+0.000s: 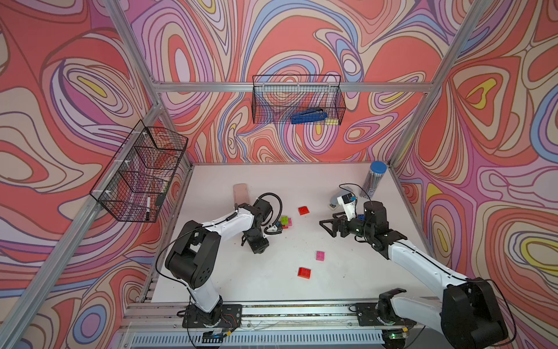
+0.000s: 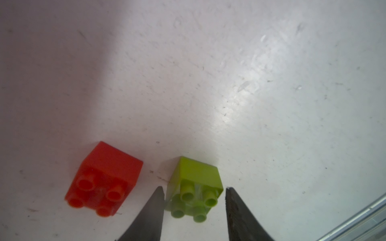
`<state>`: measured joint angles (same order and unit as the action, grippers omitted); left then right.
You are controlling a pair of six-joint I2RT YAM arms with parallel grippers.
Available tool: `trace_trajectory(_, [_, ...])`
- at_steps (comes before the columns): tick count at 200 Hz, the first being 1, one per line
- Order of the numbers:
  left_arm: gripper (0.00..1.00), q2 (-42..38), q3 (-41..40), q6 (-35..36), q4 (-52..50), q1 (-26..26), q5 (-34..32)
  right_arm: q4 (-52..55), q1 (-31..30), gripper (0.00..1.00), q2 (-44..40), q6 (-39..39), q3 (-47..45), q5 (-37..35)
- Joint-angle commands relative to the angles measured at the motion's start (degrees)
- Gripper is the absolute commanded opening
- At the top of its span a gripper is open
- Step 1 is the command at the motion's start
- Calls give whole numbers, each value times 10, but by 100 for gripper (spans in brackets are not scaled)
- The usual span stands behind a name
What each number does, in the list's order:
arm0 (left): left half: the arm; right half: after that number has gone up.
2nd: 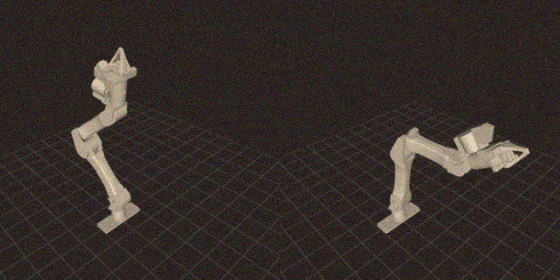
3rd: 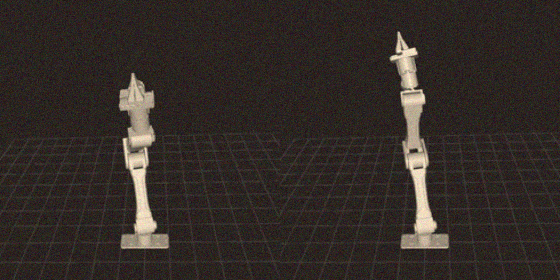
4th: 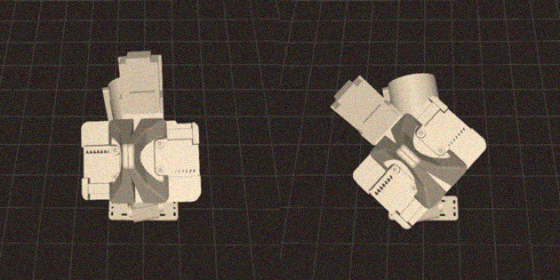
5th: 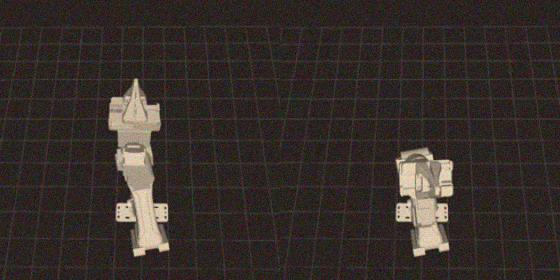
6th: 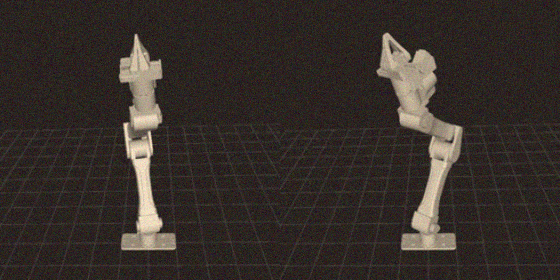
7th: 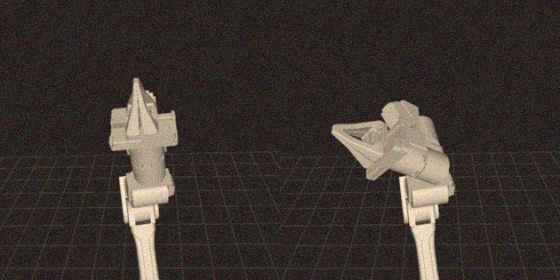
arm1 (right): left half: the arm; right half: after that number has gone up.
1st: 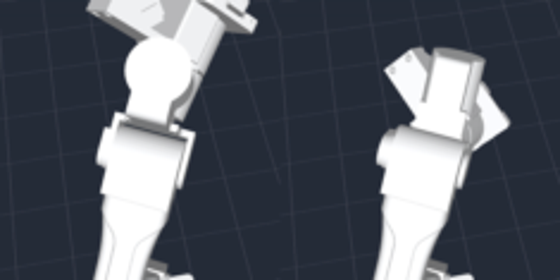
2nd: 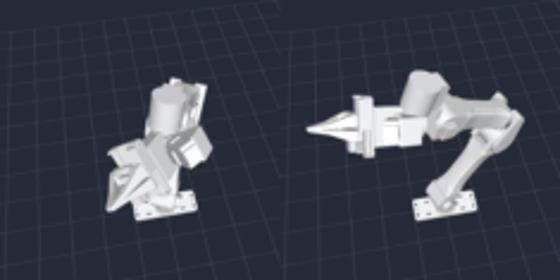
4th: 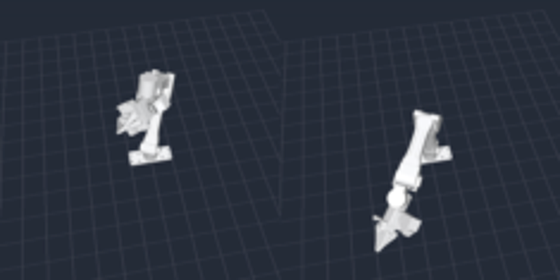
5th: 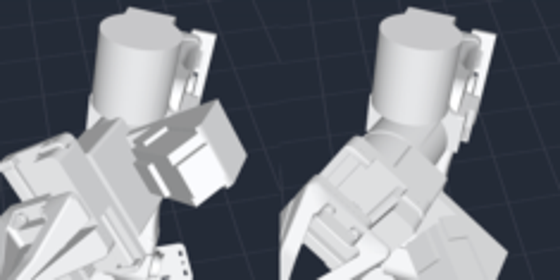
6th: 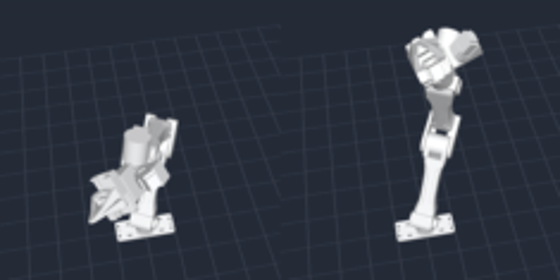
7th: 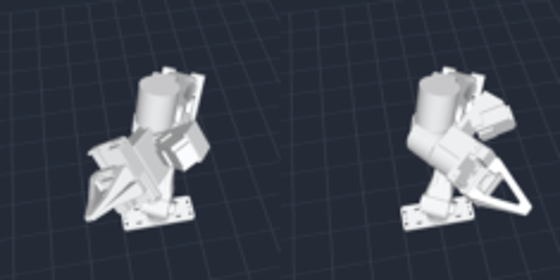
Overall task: Assemble the letter s with lego
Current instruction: Move the lego brick at the center of the board.
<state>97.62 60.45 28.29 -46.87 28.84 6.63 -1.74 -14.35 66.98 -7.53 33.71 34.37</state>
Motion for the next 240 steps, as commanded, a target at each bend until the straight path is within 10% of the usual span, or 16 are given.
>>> trace_trajectory(1, [49, 2, 3, 3, -26, 6, 12, 0, -3, 98, -10, 8, -10, -3])
trace_trajectory(240, [36, -5, -12, -10, -9, 23, -52, 1, -3, 98, -25, 11, -14, -13])
